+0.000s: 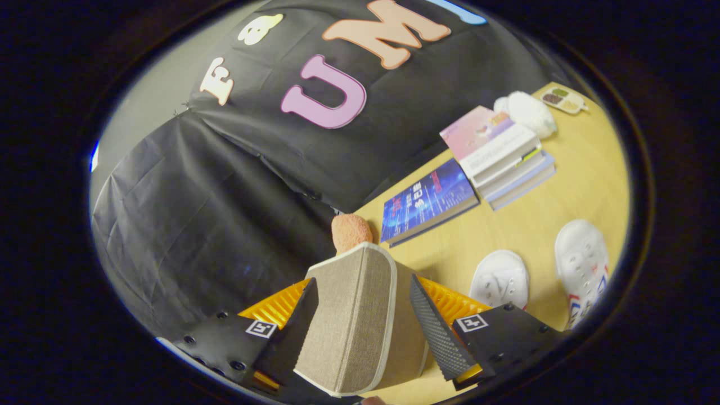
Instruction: Open the storage box then place both shoes into the box .Put the left shoe in first, then the right shoe, with the right side of both shoes facing outward in a uniform manner.
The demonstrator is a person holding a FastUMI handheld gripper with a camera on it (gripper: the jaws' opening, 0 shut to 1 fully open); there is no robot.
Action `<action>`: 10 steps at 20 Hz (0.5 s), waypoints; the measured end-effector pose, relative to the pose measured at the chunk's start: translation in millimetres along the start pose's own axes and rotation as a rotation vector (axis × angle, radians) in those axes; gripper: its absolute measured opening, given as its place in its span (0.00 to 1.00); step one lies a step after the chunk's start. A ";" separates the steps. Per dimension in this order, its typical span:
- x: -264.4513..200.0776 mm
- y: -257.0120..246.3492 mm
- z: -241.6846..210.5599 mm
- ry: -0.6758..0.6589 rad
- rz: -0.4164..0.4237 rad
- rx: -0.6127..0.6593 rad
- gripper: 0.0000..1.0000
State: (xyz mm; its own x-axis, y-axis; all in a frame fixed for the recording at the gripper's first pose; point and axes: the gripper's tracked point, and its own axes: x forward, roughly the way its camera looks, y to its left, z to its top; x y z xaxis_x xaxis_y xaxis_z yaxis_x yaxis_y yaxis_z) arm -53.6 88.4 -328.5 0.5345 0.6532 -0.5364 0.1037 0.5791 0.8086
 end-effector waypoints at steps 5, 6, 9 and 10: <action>15.2 -16.7 -24.7 0.035 0.063 0.227 0.99; 15.8 -19.5 -25.0 0.031 0.071 0.280 0.99; 21.6 -29.9 -31.3 0.017 0.095 0.383 0.99; 24.5 -30.4 -35.5 0.024 0.105 0.409 0.99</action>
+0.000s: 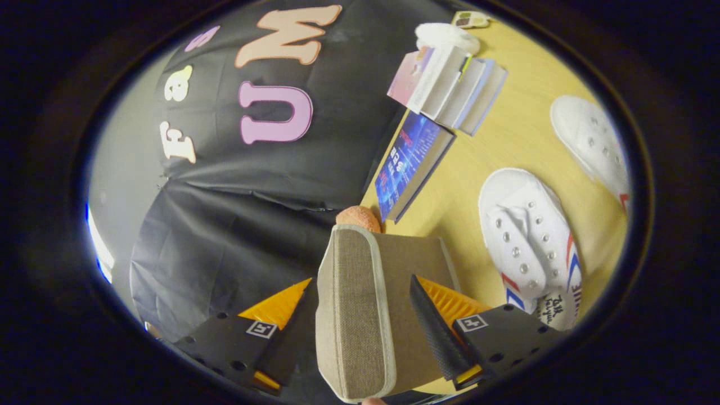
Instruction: Open the storage box then place both shoes into the box .Put the left shoe in first, then the right shoe, with the right side of both shoes facing outward in a uniform manner.
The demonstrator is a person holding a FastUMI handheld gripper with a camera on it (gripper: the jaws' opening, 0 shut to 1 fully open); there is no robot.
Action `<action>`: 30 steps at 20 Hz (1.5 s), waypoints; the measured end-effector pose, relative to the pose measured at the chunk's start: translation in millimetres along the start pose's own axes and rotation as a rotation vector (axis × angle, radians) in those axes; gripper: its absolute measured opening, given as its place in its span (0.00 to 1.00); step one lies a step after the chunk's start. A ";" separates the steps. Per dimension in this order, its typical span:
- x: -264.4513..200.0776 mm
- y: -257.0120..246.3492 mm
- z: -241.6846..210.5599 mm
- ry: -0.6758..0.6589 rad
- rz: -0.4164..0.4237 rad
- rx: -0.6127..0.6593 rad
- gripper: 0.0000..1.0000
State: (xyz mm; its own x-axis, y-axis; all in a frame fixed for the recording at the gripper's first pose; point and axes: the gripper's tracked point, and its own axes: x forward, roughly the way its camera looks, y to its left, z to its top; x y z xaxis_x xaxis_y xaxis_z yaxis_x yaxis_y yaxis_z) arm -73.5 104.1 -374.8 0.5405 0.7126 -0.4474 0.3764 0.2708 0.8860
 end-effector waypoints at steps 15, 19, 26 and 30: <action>-20.9 23.7 -43.7 0.150 0.126 0.116 0.91; -32.1 31.3 -50.3 0.190 0.126 0.080 0.84; -37.1 52.2 -69.1 0.287 0.129 0.002 0.69; -37.4 55.0 -85.0 0.365 0.119 -0.050 0.58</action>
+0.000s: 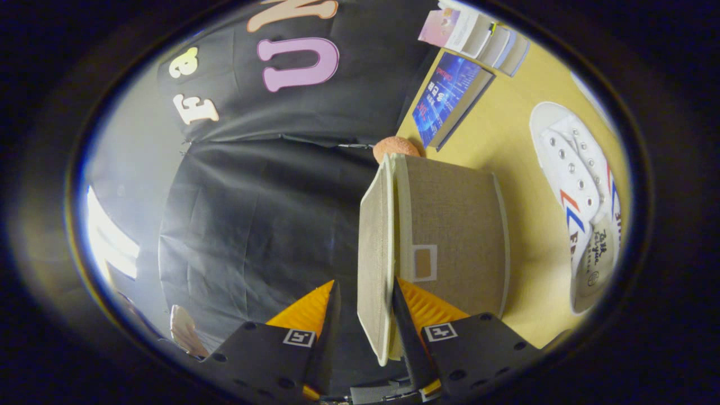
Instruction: Open the storage box then place both shoes into the box .Put the left shoe in first, then the right shoe, with the right side of both shoes facing outward in a uniform manner.
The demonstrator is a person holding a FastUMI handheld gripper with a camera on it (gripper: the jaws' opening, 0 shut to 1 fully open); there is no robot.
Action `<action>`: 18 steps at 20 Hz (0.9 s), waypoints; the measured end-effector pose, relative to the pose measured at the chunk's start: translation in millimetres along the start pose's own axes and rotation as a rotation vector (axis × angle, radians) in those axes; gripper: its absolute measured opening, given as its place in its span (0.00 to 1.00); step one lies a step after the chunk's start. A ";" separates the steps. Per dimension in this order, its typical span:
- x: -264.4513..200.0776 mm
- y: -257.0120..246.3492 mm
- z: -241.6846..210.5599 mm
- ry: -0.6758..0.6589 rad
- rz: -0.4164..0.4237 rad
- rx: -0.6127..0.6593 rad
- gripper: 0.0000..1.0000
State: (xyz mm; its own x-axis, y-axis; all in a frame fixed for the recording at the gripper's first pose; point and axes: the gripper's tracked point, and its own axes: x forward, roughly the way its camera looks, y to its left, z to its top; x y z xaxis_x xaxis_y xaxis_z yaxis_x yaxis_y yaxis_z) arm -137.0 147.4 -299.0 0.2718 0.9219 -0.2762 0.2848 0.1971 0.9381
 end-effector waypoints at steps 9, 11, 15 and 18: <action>21.7 66.5 2.8 0.028 0.072 -0.099 0.56; 32.5 96.8 9.0 0.029 0.117 -0.132 0.56; 64.1 150.4 12.3 0.076 0.166 -0.221 0.55; 98.3 173.6 3.0 0.130 0.178 -0.273 0.55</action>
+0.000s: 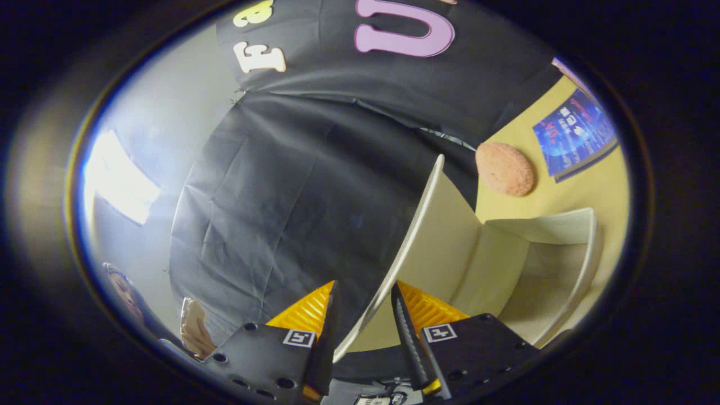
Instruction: Open the storage box then place both shoes into the box .Put the left shoe in first, then the right shoe, with the right side of both shoes facing outward in a uniform manner.
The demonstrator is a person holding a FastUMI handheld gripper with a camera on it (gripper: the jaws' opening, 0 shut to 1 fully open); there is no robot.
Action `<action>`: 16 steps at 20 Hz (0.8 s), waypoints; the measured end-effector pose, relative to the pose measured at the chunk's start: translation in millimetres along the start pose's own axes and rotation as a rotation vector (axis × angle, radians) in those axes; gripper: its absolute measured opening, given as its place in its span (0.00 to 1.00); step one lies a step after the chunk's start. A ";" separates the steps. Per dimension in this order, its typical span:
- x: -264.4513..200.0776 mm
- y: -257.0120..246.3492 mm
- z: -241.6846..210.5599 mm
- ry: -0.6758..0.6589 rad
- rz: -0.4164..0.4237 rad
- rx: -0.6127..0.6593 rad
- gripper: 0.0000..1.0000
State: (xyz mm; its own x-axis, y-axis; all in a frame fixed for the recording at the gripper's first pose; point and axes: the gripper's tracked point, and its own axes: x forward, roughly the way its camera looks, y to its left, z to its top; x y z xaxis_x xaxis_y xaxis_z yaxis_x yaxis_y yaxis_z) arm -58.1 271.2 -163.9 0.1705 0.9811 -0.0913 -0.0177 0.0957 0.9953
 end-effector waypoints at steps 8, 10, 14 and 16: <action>91.4 -0.3 -64.1 0.242 -0.028 -0.013 0.55; 107.9 -5.3 -84.9 0.302 -0.043 -0.017 0.55; 120.8 -17.2 -116.4 0.381 -0.079 -0.038 0.55; 122.2 -19.2 -119.7 0.392 -0.088 -0.046 0.55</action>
State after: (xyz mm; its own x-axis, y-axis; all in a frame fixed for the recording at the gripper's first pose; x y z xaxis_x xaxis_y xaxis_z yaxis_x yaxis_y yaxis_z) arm -154.9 409.4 -198.2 -0.2149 0.9578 -0.1908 -0.0657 0.1807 0.9813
